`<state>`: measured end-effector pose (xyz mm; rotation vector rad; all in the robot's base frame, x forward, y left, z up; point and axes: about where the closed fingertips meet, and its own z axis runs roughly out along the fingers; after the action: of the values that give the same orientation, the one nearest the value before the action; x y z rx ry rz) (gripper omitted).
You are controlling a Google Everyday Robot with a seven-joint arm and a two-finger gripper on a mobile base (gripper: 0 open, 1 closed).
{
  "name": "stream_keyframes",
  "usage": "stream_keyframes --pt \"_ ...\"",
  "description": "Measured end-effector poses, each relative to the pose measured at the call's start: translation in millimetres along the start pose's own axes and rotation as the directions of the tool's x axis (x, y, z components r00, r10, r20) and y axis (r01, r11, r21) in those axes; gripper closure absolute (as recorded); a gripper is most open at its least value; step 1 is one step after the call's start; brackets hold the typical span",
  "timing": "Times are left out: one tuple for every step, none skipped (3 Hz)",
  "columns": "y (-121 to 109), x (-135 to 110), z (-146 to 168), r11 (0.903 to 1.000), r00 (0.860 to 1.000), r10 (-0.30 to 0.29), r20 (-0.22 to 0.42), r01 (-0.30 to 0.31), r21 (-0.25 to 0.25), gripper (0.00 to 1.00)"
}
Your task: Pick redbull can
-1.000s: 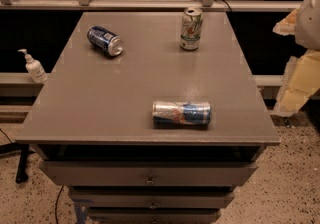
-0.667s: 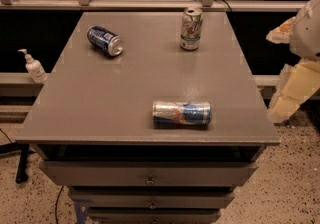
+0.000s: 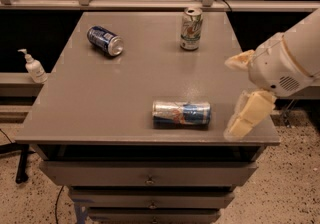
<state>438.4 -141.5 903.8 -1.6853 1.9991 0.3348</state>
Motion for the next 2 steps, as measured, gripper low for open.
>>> stream_keyframes --pt "7 -17 31 0.999 0.996 -0.014 0.088 0.017 -0.041 0.0" --pt "15 -32 62 0.9963 0.988 -0.036 0.147 0.047 -0.072 0.0"
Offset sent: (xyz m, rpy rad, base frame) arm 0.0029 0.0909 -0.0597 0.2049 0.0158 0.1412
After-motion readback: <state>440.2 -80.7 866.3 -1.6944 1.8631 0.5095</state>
